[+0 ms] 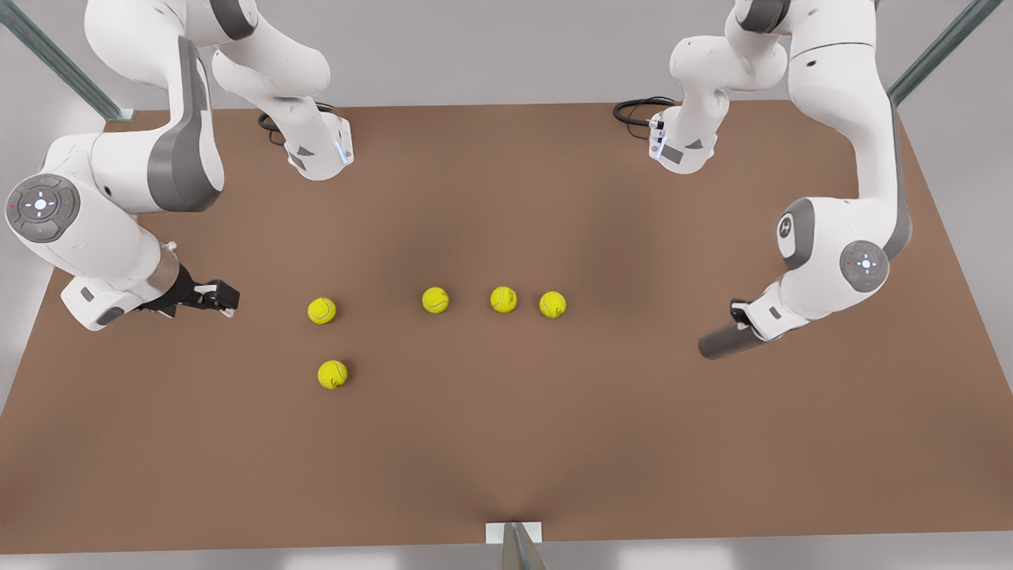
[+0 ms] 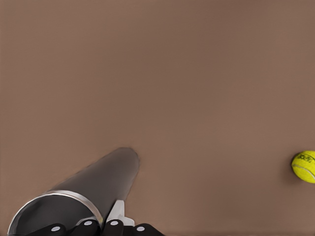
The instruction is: Put the tennis tube upright
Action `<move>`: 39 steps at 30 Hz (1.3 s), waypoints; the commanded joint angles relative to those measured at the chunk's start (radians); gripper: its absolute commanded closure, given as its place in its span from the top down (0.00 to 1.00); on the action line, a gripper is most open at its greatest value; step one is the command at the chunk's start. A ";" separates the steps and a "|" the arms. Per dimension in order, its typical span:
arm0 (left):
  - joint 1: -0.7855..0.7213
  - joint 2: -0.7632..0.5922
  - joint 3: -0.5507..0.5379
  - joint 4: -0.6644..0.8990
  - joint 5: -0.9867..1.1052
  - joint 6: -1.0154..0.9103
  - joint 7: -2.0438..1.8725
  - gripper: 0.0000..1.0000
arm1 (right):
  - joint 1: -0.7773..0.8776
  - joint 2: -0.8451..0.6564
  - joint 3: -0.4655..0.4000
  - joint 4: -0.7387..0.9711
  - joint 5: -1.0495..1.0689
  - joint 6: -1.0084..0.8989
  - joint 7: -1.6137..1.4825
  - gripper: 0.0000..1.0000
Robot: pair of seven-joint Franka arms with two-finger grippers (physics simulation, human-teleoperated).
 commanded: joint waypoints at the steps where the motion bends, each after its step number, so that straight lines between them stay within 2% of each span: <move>1: 0.000 0.001 0.000 0.000 -0.009 0.003 0.000 0.21 | 0.000 0.000 0.000 0.000 0.000 0.000 0.000 1.00; 24: 0.002 0.061 -0.005 0.002 -0.017 0.016 -0.023 0.21 | 0.000 0.000 0.000 0.000 0.000 0.000 0.000 1.00; 25: 0.002 0.059 -0.005 0.003 -0.015 0.013 -0.021 0.43 | 0.000 0.000 0.000 0.000 0.000 0.000 0.000 1.00; 26: 0.002 0.059 -0.005 0.011 -0.015 0.012 -0.021 0.83 | 0.000 0.000 0.000 0.000 0.000 0.000 0.000 1.00; 27: 0.002 0.059 -0.005 0.011 -0.015 0.012 -0.021 1.00 | 0.000 0.000 0.000 0.000 0.002 0.000 0.000 1.00; 39: -0.002 0.038 -0.008 0.011 -0.015 -0.005 -0.023 1.00 | 0.000 0.000 0.000 0.000 0.000 0.000 0.000 1.00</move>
